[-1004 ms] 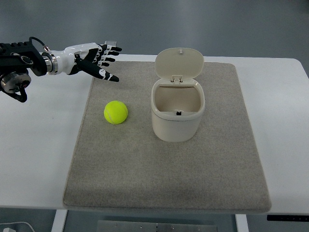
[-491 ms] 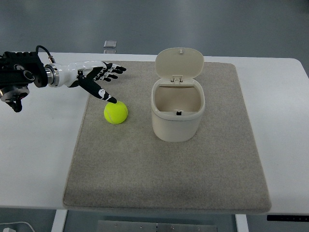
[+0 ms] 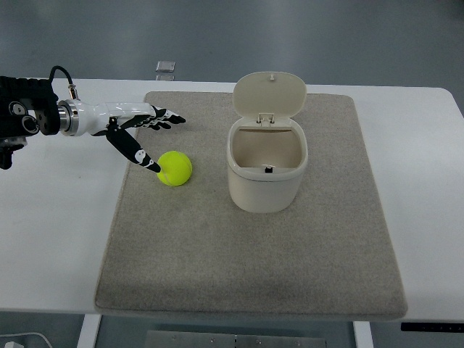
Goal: Put tennis ball into box with left hand
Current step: 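Lower the left hand fingers around the tennis ball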
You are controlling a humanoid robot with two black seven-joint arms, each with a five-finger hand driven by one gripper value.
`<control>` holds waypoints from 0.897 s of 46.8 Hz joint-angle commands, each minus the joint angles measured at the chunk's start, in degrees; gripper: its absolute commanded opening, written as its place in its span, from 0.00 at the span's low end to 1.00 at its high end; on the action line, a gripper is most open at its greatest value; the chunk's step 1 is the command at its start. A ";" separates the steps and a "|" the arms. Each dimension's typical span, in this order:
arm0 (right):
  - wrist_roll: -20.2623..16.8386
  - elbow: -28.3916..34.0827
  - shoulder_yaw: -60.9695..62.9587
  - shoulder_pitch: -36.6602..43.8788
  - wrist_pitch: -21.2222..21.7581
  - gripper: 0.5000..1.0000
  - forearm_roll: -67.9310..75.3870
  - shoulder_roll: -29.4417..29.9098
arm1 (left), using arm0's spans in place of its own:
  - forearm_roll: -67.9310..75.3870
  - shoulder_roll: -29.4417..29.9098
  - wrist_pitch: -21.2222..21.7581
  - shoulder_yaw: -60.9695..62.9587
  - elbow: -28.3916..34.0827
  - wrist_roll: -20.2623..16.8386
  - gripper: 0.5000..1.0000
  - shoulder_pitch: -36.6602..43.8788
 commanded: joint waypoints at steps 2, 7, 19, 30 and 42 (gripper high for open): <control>0.00 -0.02 0.02 0.01 0.03 0.88 0.00 0.00 | 2.52 -0.42 1.00 0.00 0.29 0.00 0.97 0.54; 0.00 -0.02 0.02 0.01 0.03 0.88 0.00 0.00 | 7.45 -0.59 1.88 -0.17 0.12 0.09 0.97 0.63; 0.00 -0.02 0.02 0.01 0.03 0.88 0.00 0.00 | 12.37 -2.00 2.15 -0.44 0.47 0.09 0.97 0.55; 0.00 -0.02 -0.06 0.01 0.03 0.88 0.00 0.00 | 12.46 -3.32 3.02 -0.70 1.00 0.18 0.97 1.16; 0.00 -0.01 0.02 0.01 0.03 0.88 0.00 0.00 | 12.55 -4.72 4.34 -0.61 1.79 0.09 0.97 3.00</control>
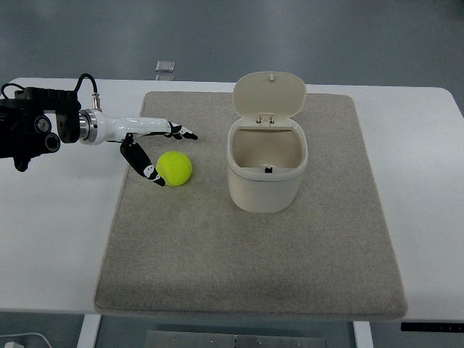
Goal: Put tennis ball into box with left hand
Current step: 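Lower the left hand fingers around the tennis ball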
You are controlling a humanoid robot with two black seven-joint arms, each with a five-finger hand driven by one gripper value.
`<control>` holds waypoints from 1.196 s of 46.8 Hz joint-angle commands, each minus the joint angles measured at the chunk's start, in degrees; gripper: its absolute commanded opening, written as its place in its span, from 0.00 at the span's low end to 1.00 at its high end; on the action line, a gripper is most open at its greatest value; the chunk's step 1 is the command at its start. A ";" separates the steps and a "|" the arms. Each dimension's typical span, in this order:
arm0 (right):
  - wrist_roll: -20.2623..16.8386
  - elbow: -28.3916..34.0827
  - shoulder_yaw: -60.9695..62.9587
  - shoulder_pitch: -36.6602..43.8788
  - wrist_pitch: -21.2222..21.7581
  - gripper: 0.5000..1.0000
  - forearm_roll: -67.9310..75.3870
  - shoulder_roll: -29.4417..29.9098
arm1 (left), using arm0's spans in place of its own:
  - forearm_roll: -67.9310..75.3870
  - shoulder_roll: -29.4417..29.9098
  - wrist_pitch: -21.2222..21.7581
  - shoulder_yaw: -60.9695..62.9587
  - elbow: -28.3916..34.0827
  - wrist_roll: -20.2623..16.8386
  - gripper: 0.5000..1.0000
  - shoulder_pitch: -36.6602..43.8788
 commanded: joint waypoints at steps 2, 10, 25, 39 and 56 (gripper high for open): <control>0.00 -0.01 0.01 0.08 0.02 0.88 0.00 0.00 | 0.00 -0.12 0.09 0.09 0.05 -0.01 0.97 0.69; 0.00 -0.01 0.01 -0.01 0.02 0.88 0.00 0.00 | 0.00 -0.56 0.09 0.00 0.14 0.08 0.97 0.87; 0.00 0.07 0.01 -0.01 0.02 0.88 0.00 0.00 | 0.00 -0.83 0.27 -0.09 0.14 -0.01 0.97 1.84; 0.00 0.07 -0.08 -0.01 0.02 0.88 0.00 0.00 | 0.00 -0.91 1.41 -0.18 0.93 -0.10 0.95 2.19; 0.00 -0.01 0.01 -0.01 0.02 0.88 0.00 0.00 | 0.09 -1.70 2.38 -0.35 1.37 -0.10 0.94 3.86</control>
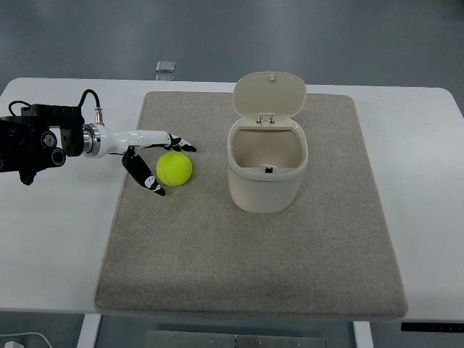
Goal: Put tennis ball into box with left hand
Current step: 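Lower the left hand fingers around the tennis ball, then close the left hand fingers to grasp the tennis ball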
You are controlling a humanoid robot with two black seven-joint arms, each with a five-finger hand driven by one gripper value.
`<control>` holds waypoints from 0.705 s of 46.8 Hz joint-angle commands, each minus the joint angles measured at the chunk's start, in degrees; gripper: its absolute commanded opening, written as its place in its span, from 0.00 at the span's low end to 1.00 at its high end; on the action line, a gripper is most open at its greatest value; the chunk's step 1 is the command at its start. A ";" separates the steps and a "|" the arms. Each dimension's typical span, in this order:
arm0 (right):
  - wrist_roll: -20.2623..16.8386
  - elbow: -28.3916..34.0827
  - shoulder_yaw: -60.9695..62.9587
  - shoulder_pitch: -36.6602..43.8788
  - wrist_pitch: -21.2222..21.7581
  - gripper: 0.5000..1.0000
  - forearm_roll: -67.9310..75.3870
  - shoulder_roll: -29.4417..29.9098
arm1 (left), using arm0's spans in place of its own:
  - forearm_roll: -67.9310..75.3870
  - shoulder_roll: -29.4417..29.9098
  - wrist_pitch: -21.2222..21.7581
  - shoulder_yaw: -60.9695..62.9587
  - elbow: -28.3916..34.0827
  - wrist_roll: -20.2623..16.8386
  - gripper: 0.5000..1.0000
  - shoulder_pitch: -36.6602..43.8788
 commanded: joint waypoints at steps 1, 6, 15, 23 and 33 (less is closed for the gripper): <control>0.00 -0.01 0.04 -0.01 -0.09 0.88 0.00 0.00 | 0.00 -0.52 0.03 -0.20 0.04 0.00 0.94 0.48; 0.00 -0.01 0.04 -0.01 0.00 0.88 0.00 0.00 | 0.00 -0.70 0.29 -0.72 0.22 0.00 0.93 0.83; 0.00 -0.01 -0.05 -0.01 0.00 0.88 0.00 0.00 | 0.00 -1.49 1.26 -1.16 0.92 -0.09 0.83 1.10; 0.00 -0.01 -0.05 -0.01 0.00 0.88 0.00 0.00 | 0.53 -1.67 2.23 -1.69 1.10 -0.18 0.63 1.71; 0.00 -0.01 0.04 0.07 -0.09 0.88 0.00 0.00 | 0.70 -1.67 2.32 -1.95 1.10 -0.18 0.64 2.15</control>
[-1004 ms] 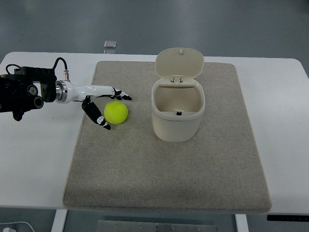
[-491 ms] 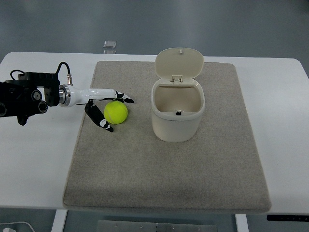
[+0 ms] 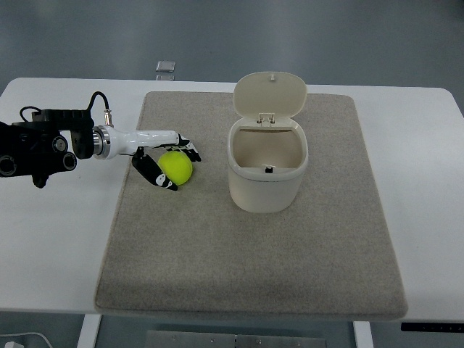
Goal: Put tennis ball into box with left hand
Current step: 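Close the left hand fingers to grasp the tennis ball, then lift the ball with the left hand and carry it above the bin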
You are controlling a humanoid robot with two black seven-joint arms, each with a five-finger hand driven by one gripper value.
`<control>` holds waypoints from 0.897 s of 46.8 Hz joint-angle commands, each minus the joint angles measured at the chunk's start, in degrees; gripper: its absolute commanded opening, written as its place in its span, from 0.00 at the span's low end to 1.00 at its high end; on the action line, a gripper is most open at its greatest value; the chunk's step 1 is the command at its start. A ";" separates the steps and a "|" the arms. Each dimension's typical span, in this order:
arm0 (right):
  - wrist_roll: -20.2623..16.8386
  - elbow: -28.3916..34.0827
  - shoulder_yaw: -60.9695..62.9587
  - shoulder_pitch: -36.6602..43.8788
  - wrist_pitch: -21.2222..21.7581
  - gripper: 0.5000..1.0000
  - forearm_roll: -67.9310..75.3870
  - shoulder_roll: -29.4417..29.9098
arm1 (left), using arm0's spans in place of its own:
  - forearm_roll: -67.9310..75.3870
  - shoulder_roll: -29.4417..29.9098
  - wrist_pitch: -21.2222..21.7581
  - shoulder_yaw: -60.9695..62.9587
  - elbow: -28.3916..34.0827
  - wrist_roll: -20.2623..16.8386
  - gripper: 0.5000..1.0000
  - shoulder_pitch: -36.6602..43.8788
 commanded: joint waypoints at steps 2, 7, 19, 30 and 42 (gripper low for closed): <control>0.00 0.07 0.02 -0.02 -0.08 0.88 0.00 0.00 | 0.01 0.01 0.00 0.01 -0.12 0.00 0.61 0.26; 0.00 0.07 0.02 -0.02 0.01 0.88 0.00 0.00 | 0.01 0.01 0.00 0.01 -0.21 -0.09 0.42 0.17; 0.00 -0.02 0.02 0.07 0.01 0.88 0.00 0.00 | -0.08 0.01 0.09 -0.16 -0.12 -0.09 0.00 0.26; 0.00 -0.02 0.02 -0.02 0.01 0.88 0.00 0.00 | -0.96 0.09 0.09 -2.00 0.67 -0.09 0.00 0.26; 0.00 0.07 0.02 -0.02 0.01 0.88 0.00 0.00 | -7.71 0.18 -2.19 -13.33 5.85 -0.09 0.00 1.14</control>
